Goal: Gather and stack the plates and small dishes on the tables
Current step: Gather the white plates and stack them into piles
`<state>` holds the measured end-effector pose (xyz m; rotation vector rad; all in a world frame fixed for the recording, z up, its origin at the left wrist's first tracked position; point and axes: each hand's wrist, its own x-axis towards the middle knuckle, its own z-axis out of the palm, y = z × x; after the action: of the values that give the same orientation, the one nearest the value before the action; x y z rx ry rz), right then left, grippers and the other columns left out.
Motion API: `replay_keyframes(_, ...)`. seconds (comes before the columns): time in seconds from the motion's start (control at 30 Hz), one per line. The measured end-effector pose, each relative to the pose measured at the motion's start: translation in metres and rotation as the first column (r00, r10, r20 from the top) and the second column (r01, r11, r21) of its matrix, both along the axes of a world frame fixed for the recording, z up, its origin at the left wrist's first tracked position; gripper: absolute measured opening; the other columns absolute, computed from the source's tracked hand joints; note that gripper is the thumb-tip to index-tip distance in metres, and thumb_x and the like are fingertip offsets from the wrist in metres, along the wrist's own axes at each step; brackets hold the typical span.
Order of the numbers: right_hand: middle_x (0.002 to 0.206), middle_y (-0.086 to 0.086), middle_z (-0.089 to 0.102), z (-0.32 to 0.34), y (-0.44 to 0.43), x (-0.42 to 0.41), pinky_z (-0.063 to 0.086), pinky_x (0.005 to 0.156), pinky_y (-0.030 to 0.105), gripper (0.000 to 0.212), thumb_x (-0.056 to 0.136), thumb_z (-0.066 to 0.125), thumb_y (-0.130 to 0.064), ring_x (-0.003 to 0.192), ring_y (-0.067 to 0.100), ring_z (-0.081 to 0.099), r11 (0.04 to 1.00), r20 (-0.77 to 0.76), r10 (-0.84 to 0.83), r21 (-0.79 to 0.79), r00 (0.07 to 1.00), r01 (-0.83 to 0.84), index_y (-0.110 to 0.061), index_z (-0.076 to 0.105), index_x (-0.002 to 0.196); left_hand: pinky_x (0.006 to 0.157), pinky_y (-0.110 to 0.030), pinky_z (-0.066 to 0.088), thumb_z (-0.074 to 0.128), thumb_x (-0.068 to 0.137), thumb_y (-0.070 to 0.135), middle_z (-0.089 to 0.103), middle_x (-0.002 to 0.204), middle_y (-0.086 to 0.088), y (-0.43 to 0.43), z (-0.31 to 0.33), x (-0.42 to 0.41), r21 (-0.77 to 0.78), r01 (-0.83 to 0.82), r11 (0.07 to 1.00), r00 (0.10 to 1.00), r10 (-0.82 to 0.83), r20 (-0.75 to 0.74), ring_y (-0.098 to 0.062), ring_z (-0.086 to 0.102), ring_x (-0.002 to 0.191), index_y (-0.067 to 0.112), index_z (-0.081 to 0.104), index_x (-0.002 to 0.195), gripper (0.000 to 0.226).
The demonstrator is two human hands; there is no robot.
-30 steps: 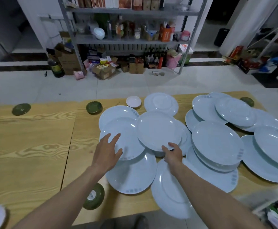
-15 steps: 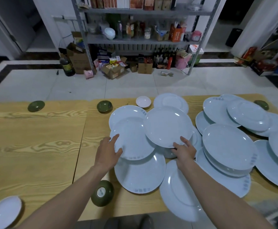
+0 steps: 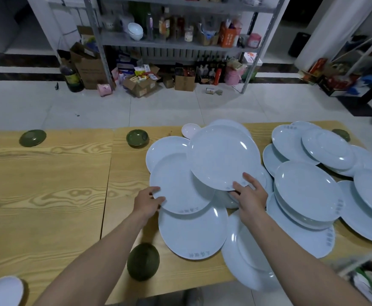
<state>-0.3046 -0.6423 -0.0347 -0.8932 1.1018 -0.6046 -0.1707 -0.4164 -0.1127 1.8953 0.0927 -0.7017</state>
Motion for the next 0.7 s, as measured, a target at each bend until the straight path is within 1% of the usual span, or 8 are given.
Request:
replay_keyframes(0.07,0.115,0.014,0.066,-0.002,0.001,-0.001,0.062,0.070,0.027,0.045,0.083,0.068,0.014,0.096,0.026,0.071,1.000,-0.015,-0.010,0.007,1.000,0.010,-0.013,0.066,0.119,0.084,-0.030,0.053,0.071,0.085,0.003,0.059,0.129,-0.004,-0.002,-0.007,0.004,-0.027,-0.034,0.999,0.999,0.033,-0.030,-0.021,0.058,0.107,0.014,0.065,0.122,0.039)
replay_keyframes(0.17,0.117,0.016,0.065,-0.002,0.004,-0.002,0.062,0.068,0.026,0.044,0.083,0.067,0.014,0.098,0.029,0.070,1.000,-0.030,-0.019,0.006,0.999,0.019,-0.013,0.066,0.118,0.065,-0.023,0.056,0.067,0.085,-0.007,0.060,0.124,-0.004,-0.003,-0.006,0.005,-0.125,-0.120,0.985,0.989,0.106,-0.107,-0.014,0.061,0.093,0.009,0.064,0.125,0.043)
replay_keyframes(0.23,0.119,0.016,0.065,0.001,0.007,-0.001,0.062,0.068,0.026,0.043,0.084,0.067,0.014,0.097,0.028,0.071,1.000,-0.024,-0.010,-0.003,1.000,0.010,-0.013,0.067,0.117,0.060,-0.025,0.059,0.065,0.085,-0.010,0.060,0.119,-0.001,0.000,-0.001,0.002,-0.196,-0.164,0.967,0.980,0.137,-0.141,-0.012,0.062,0.091,0.008,0.061,0.129,0.048)
replay_keyframes(0.4,0.115,0.017,0.066,0.014,0.017,0.013,0.060,0.062,0.022,0.040,0.084,0.066,0.014,0.092,0.024,0.071,0.998,0.037,0.062,-0.015,0.997,-0.061,-0.013,0.066,0.114,0.063,-0.031,0.061,0.068,0.080,-0.012,0.057,0.129,-0.003,0.034,0.013,-0.004,-0.252,-0.235,0.939,0.971,0.214,-0.106,-0.026,0.065,0.102,0.009,0.061,0.131,0.055)
replay_keyframes(0.47,0.115,0.017,0.065,0.018,0.028,0.022,0.060,0.062,0.022,0.040,0.084,0.067,0.014,0.091,0.024,0.071,0.994,0.051,0.110,-0.007,0.993,-0.110,-0.013,0.066,0.114,0.066,-0.037,0.062,0.070,0.080,-0.010,0.057,0.128,-0.003,0.055,0.020,-0.005,-0.239,-0.285,0.928,0.959,0.273,-0.082,-0.028,0.068,0.092,0.011,0.061,0.131,0.056)
replay_keyframes(0.53,0.115,0.015,0.064,0.020,0.043,0.031,0.060,0.062,0.023,0.039,0.084,0.066,0.015,0.088,0.022,0.070,0.986,0.067,0.163,0.005,0.984,-0.164,-0.012,0.065,0.113,0.074,-0.051,0.060,0.071,0.081,-0.008,0.059,0.125,-0.003,0.080,0.024,-0.004,-0.226,-0.353,0.908,0.936,0.346,-0.069,-0.031,0.069,0.075,0.015,0.062,0.131,0.056)
replay_keyframes(0.6,0.114,0.013,0.064,0.021,0.062,0.040,0.060,0.062,0.023,0.038,0.084,0.065,0.016,0.087,0.021,0.070,0.976,0.080,0.214,0.021,0.974,-0.216,-0.011,0.065,0.111,0.080,-0.060,0.056,0.071,0.081,-0.006,0.061,0.124,-0.002,0.108,0.025,-0.003,-0.228,-0.423,0.877,0.905,0.420,-0.066,-0.031,0.069,0.069,0.018,0.063,0.130,0.055)
replay_keyframes(0.7,0.119,0.016,0.063,0.020,0.095,0.057,0.062,0.066,0.025,0.038,0.083,0.067,0.015,0.096,0.026,0.070,0.960,0.080,0.274,0.030,0.958,-0.277,-0.014,0.066,0.108,0.080,-0.060,0.056,0.072,0.081,-0.006,0.062,0.124,-0.002,0.156,0.029,0.004,-0.229,-0.508,0.830,0.858,0.511,-0.050,-0.022,0.070,0.066,0.019,0.064,0.129,0.055)
